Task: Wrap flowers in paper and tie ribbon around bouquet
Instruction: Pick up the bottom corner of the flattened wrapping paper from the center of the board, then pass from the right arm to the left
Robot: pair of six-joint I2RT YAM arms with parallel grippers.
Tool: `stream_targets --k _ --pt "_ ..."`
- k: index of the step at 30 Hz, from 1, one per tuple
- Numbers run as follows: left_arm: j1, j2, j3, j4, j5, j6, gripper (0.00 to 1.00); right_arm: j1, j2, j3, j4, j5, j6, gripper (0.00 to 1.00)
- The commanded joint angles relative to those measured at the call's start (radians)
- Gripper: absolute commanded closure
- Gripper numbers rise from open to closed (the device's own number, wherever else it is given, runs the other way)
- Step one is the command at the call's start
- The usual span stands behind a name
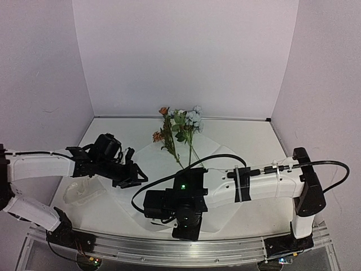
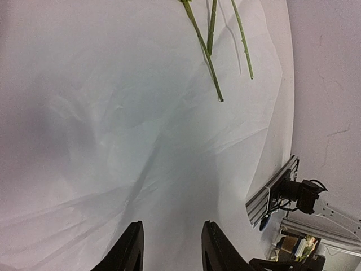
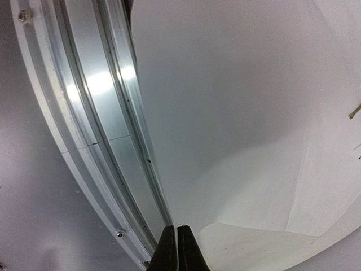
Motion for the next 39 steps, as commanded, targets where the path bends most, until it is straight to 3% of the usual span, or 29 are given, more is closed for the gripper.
stream_targets --k 1,5,11,14,17,22,25,33,39 --pt "0.014 0.166 0.064 0.247 0.243 0.065 0.65 0.0 -0.068 -0.023 0.04 0.11 0.018 1.0" --pt "0.027 0.206 0.057 0.259 0.264 0.113 0.62 -0.005 -0.098 -0.055 0.077 0.152 0.02 1.0" --pt "0.054 -0.004 0.001 0.172 0.182 0.253 0.56 -0.039 -0.194 -0.175 0.202 0.126 0.042 1.0" --pt "0.05 -0.052 -0.027 0.171 0.224 0.383 0.54 -0.054 -0.219 -0.199 0.229 0.073 0.045 1.0" --pt "0.001 -0.088 -0.089 0.279 0.249 0.429 0.49 -0.069 -0.232 -0.21 0.243 0.018 0.045 1.0" --pt "-0.155 -0.157 -0.212 0.525 0.169 0.502 0.52 -0.113 -0.255 -0.236 0.272 -0.118 0.07 1.0" --pt "-0.193 -0.201 -0.289 0.651 0.131 0.537 0.5 -0.134 -0.265 -0.243 0.285 -0.174 0.078 1.0" --pt "-0.252 -0.131 -0.252 0.67 0.165 0.695 0.46 -0.17 -0.244 -0.225 0.284 -0.27 0.094 1.0" --pt "-0.295 -0.029 -0.206 0.675 0.207 0.729 0.45 -0.191 -0.239 -0.22 0.284 -0.28 0.099 1.0"
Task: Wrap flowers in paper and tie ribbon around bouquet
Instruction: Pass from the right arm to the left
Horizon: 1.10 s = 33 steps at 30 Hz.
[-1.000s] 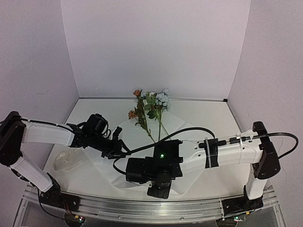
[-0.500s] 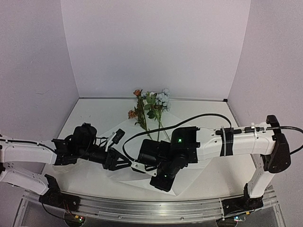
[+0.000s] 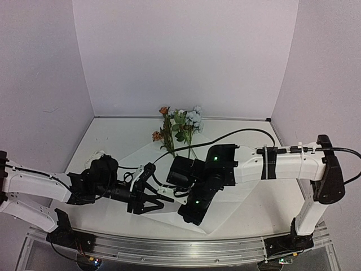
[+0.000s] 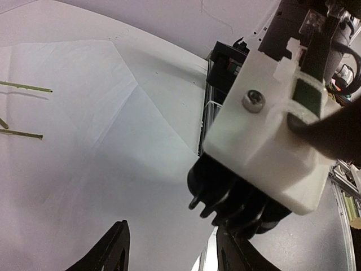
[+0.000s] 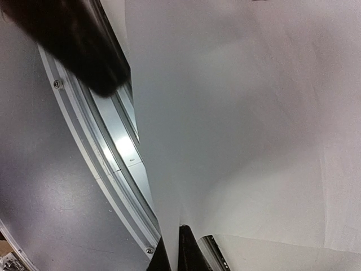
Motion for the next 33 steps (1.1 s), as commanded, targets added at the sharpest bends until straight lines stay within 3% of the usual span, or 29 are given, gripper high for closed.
stream_targets --k 1,13,33 --pt "-0.028 0.069 0.07 0.058 0.039 0.064 0.45 -0.016 -0.021 0.019 0.011 -0.031 0.016 1.0" --pt "-0.04 0.113 0.036 0.127 0.09 0.022 0.48 -0.045 0.001 0.028 0.012 -0.025 0.02 1.0" --pt "-0.04 0.038 -0.094 0.243 0.068 -0.039 0.47 -0.047 0.015 0.043 0.012 -0.023 0.043 1.0"
